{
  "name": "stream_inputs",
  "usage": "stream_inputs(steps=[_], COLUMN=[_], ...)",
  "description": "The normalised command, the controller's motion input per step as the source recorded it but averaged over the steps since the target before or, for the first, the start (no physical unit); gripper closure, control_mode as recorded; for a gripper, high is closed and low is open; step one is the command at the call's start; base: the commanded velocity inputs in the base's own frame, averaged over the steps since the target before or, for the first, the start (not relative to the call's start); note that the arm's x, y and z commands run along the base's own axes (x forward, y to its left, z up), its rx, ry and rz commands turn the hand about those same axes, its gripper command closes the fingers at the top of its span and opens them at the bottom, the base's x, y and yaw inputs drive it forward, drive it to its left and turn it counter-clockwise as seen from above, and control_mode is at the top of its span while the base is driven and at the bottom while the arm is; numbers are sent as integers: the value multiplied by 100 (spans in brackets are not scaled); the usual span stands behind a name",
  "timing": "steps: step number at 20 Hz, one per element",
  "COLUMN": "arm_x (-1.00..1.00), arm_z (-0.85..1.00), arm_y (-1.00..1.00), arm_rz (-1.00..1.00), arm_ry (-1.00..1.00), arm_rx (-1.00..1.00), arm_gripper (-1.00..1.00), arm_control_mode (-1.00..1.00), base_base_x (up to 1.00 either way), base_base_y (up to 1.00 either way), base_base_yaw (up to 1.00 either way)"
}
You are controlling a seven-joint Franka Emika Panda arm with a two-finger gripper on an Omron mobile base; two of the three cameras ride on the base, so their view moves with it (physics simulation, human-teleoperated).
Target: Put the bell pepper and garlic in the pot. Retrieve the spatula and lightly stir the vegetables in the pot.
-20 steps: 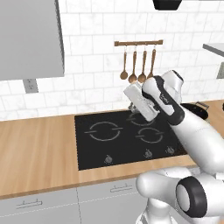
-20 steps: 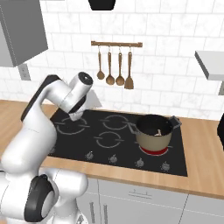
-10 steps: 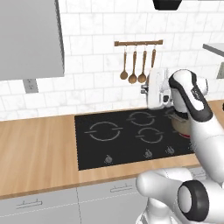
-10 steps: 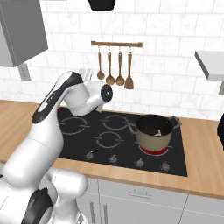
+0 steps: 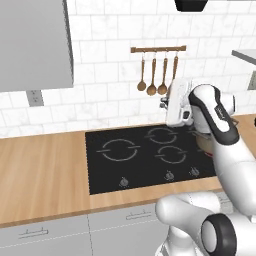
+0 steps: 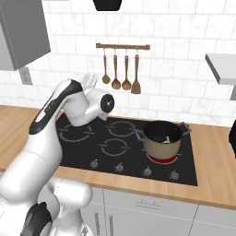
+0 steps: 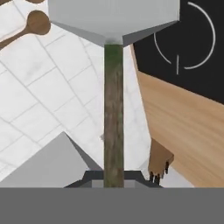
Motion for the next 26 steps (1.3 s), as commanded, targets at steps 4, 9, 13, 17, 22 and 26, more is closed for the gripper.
stream_inputs(steps=[4,9,13,17,22,26], arm_x=[23,15,24,5,0,7], arm_z=[8,7,11,0,4,16], arm_y=[0,-20,-38,-20,-11,-61], arm_rz=[-56,-64,-59,-26,0,-5], arm_ry=[3,0,0,0,0,-8], arm_rx=[33,39,42,11,9,12], arm_gripper=[100,100,100,100,100,100], arm_control_mode=[-100,-100,-100,-100,-100,-100], base_base_x=[0,0,0,0,0,0], base_base_y=[0,0,0,0,0,0], base_base_yaw=[0,0,0,0,0,0])
